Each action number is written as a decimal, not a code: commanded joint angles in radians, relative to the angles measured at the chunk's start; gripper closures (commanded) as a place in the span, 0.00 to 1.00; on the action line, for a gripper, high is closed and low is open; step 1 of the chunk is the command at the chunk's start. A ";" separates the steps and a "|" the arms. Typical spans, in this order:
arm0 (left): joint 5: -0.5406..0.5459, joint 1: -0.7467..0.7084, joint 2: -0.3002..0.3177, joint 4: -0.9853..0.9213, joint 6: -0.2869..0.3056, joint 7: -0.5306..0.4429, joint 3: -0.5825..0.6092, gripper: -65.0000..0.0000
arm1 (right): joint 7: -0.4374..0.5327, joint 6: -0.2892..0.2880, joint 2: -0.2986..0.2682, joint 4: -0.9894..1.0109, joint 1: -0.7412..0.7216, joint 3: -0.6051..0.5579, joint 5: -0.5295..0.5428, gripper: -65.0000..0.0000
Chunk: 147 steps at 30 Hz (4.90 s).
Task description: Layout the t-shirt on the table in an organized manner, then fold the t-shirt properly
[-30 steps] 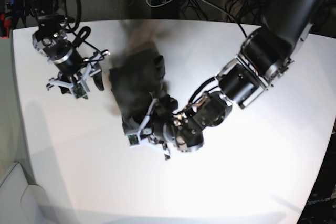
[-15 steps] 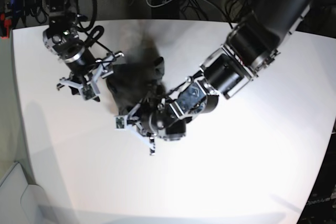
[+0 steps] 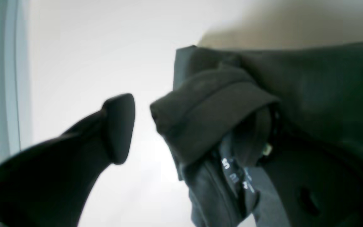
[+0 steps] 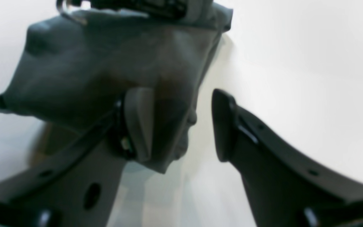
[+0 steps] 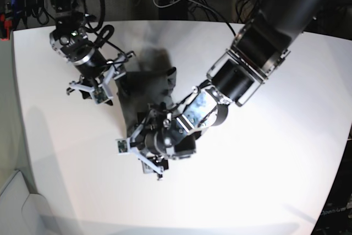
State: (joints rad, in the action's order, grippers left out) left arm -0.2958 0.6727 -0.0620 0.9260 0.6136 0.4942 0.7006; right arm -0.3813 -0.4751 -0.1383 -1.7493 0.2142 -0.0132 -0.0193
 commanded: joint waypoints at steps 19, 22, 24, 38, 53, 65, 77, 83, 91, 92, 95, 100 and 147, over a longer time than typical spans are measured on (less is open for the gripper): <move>0.008 -0.049 0.055 0.354 -0.004 0.074 -0.410 0.28 | 0.031 0.000 -0.010 -0.014 -0.020 0.006 0.014 0.53; 0.005 -0.070 0.054 0.359 -0.004 0.074 -0.410 0.28 | 0.031 0.000 -0.005 -0.014 -0.020 0.006 0.014 0.53; 0.005 -0.080 0.052 0.365 -0.004 0.079 -0.414 0.29 | 0.031 0.000 -0.005 -0.014 -0.020 0.006 0.014 0.53; 0.010 -0.368 0.235 0.727 -0.004 0.281 -1.031 0.29 | 0.025 0.000 -0.002 0.018 -0.267 -0.126 0.017 0.53; 0.013 -0.838 0.248 1.006 -0.002 0.326 -1.435 0.85 | 0.044 0.000 0.091 0.592 -0.634 -0.192 0.018 0.56; 0.014 -0.801 0.219 1.006 -0.002 0.324 -1.441 0.92 | 0.104 0.019 0.044 0.737 -0.660 -0.103 0.012 0.81; 0.014 -0.766 0.215 1.005 -0.002 0.324 -1.380 0.92 | 0.110 0.046 0.013 0.759 -0.632 -0.044 0.012 0.80; 0.014 -0.766 0.218 1.005 -0.002 0.324 -1.369 0.92 | 0.110 0.040 0.018 0.641 -0.580 -0.047 0.014 0.79; 0.014 -0.775 0.219 1.005 -0.002 0.324 -1.373 0.92 | 0.110 0.032 0.035 0.542 -0.554 -0.044 0.014 0.45; 0.014 -0.775 0.219 1.005 -0.002 0.324 -1.373 0.92 | 0.110 0.028 0.033 0.500 -0.540 -0.044 0.015 0.43; 0.014 -0.775 0.215 1.005 -0.002 0.324 -1.375 0.92 | 0.110 0.025 0.036 0.349 -0.476 -0.043 0.017 0.42; 0.014 -0.773 0.213 1.005 -0.002 0.324 -1.367 0.92 | 0.114 0.023 0.061 0.160 -0.333 -0.046 0.018 0.58; 0.165 -0.835 0.207 1.017 0.085 0.335 -1.376 0.95 | 0.465 0.028 0.168 -0.073 0.095 0.000 0.014 1.00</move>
State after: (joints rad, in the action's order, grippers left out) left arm -0.1284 -0.1699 0.1318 1.9244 0.7063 0.8402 -0.6720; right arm 0.0547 -0.4480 0.0334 -1.8072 0.3145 -0.0177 -0.0200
